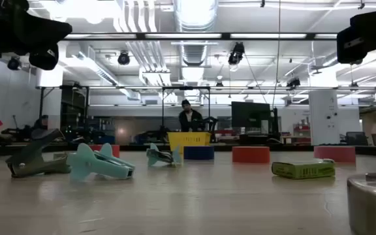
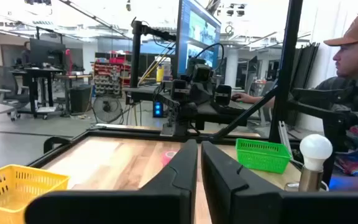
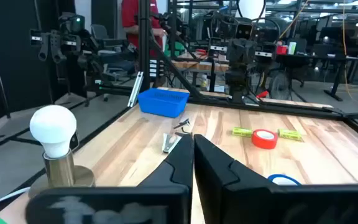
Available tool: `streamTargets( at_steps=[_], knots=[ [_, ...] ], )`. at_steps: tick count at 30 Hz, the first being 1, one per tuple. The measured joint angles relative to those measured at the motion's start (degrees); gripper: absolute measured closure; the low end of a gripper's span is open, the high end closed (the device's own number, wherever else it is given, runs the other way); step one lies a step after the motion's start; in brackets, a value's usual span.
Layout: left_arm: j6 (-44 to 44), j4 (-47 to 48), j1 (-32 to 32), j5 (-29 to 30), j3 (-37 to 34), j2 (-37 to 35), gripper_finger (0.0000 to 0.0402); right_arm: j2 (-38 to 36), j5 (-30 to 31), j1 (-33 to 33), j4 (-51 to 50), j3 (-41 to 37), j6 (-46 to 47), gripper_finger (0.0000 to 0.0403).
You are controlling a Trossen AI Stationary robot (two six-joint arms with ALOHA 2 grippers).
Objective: Pick and place Stapler, Stapler remover, tape
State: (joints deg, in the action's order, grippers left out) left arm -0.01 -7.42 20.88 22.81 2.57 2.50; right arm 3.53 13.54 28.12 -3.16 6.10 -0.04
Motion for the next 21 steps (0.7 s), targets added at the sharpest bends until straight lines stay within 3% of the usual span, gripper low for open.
streamTargets(
  at_steps=[21],
  knots=[
    [0.02, 0.00, 0.00, 0.00, 0.00, 0.00, 0.0376, 0.00, -0.01, -0.02, 0.02, -0.01, 0.48, 0.0394]
  ],
)
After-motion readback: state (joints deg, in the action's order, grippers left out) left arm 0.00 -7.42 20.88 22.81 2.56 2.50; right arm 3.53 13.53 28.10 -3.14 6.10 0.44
